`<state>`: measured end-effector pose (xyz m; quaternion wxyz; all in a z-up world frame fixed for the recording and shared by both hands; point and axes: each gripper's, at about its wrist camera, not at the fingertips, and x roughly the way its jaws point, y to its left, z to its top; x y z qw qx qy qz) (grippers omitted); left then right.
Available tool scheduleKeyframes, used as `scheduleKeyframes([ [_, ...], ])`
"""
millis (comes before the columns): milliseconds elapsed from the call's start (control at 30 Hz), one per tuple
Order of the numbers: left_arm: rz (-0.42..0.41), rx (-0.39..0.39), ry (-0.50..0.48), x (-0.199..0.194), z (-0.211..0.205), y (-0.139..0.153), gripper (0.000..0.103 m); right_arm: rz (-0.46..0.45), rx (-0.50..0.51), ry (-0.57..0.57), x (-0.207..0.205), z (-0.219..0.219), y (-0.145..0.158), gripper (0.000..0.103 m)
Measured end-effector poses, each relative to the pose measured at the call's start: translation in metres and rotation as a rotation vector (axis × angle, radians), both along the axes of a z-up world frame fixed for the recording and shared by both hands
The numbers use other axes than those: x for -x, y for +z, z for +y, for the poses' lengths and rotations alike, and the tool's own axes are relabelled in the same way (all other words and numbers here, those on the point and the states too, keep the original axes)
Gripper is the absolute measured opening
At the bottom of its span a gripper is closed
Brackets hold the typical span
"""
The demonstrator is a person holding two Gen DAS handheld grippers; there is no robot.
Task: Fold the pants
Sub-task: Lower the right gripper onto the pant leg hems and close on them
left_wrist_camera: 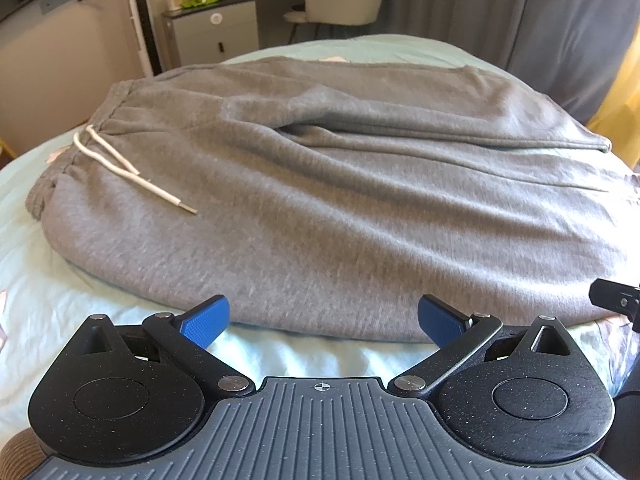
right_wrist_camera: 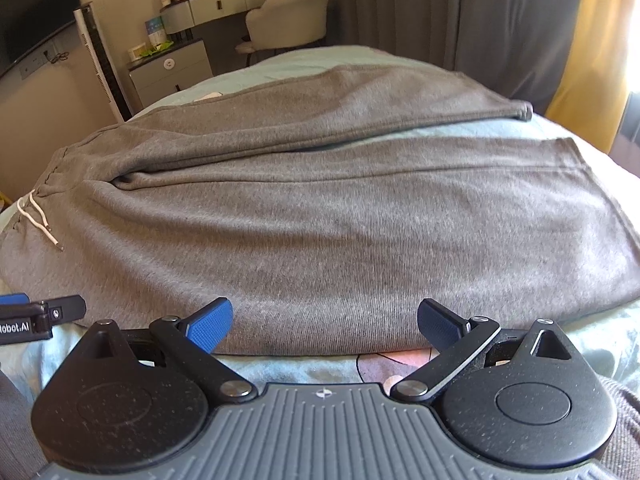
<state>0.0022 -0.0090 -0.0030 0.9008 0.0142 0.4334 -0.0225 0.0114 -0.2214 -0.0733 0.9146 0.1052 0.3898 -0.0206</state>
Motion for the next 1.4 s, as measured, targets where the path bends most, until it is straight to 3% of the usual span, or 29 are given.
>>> scheduleKeyframes([
  [367, 0.099, 0.006, -0.051, -0.021, -0.005, -0.002, 0.103, 0.06, -0.083, -0.048, -0.032, -0.032, -0.007, 0.099],
  [533, 0.0, -0.03, 0.03, -0.061, -0.003, 0.019, 0.103, 0.138, 0.008, -0.155, -0.077, -0.062, -0.018, 0.099],
  [633, -0.078, -0.028, 0.166, -0.098, 0.001, 0.029, 0.103, 0.233, 0.006, -0.183, -0.103, -0.075, -0.038, 0.099],
  [733, -0.169, -0.008, 0.28, -0.133, 0.007, 0.03, 0.103, 0.237, -0.013, -0.203, -0.11, -0.081, -0.048, 0.099],
  [900, -0.215, -0.028, 0.375, -0.18, 0.018, 0.003, 0.103, 0.235, -0.047, -0.21, -0.111, -0.087, -0.053, 0.099],
  [1067, -0.274, -0.03, 0.395, -0.193, 0.039, -0.024, 0.103, 0.291, 0.026, -0.143, -0.129, -0.084, -0.032, 0.099],
  [1167, -0.348, -0.037, 0.431, -0.195, 0.053, -0.029, 0.103, 0.146, 0.033, -0.193, -0.167, -0.102, 0.009, 0.099],
  [1267, -0.364, 0.016, 0.473, -0.199, 0.069, -0.032, 0.103, 0.031, -0.003, -0.265, -0.243, -0.129, 0.036, 0.099],
  [1367, -0.376, 0.044, 0.502, -0.201, 0.082, -0.038, 0.103, -0.005, -0.057, -0.333, -0.324, -0.142, 0.041, 0.097],
  [1400, -0.374, 0.046, 0.513, -0.203, 0.086, -0.041, 0.103, -0.005, -0.069, -0.34, -0.348, -0.142, 0.04, 0.089],
])
